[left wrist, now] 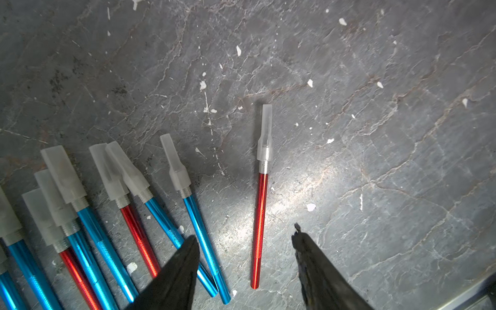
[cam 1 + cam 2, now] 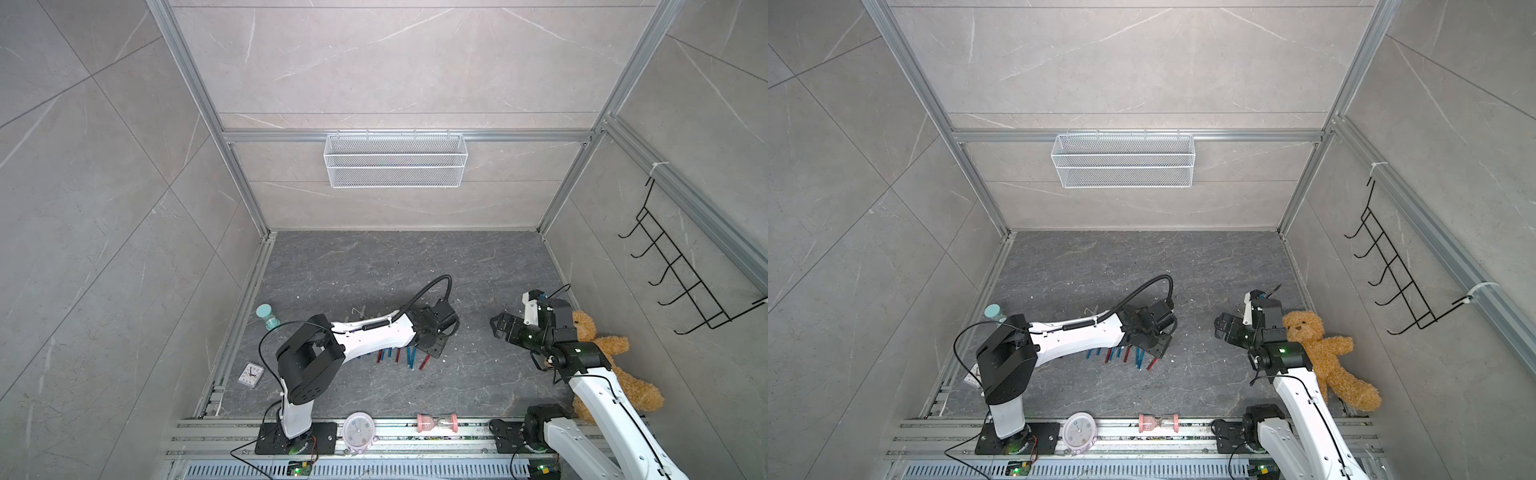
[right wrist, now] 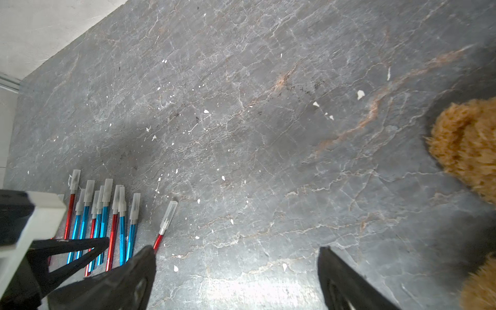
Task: Remove protective caps from carving knives
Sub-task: Pick up the carving knife from the center of the board.
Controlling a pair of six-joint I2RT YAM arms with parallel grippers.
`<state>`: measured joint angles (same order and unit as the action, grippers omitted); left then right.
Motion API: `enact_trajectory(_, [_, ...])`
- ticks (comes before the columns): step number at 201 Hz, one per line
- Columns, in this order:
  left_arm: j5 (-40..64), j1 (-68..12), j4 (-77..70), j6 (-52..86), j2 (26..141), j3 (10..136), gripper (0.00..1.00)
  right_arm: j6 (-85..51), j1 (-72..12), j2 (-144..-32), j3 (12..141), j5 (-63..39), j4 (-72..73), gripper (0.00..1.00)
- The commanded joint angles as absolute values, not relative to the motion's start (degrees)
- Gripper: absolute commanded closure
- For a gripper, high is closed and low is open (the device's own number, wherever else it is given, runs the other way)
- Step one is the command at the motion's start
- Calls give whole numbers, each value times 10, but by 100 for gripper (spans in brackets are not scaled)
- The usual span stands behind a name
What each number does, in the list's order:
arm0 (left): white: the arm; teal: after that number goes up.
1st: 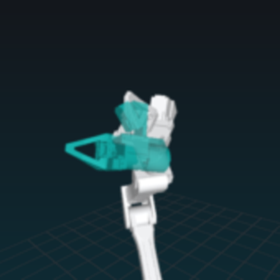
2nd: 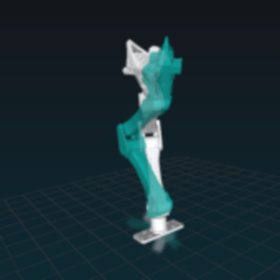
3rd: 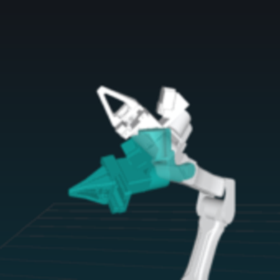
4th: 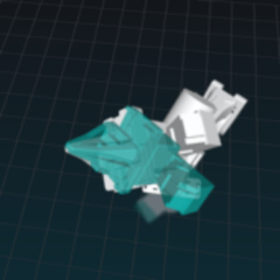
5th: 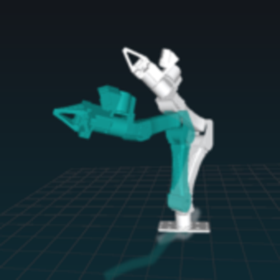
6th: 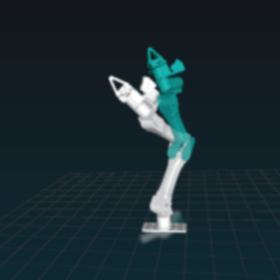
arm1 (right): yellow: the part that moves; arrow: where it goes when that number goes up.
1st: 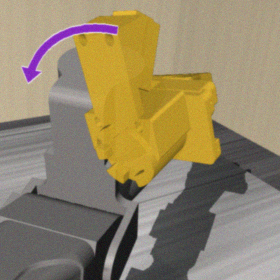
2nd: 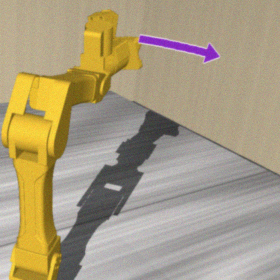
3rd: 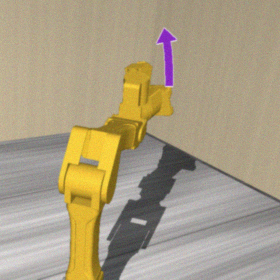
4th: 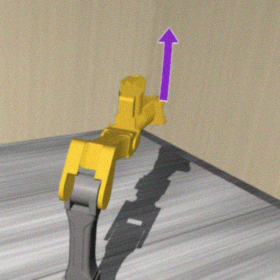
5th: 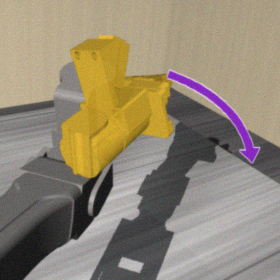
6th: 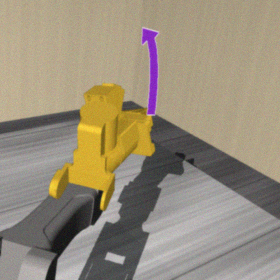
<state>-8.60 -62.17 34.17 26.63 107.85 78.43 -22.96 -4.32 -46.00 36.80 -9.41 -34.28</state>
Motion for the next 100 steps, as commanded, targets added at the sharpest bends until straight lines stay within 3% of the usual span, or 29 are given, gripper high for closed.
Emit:
enact_trajectory(1, [-87,-626,361,272,1091,808,46,-238,-46,-465,355,-110,-327,6])
enact_trajectory(100, [-79,-636,386,260,1143,838,55,-236,-45,-471,345,-113,-314,6])
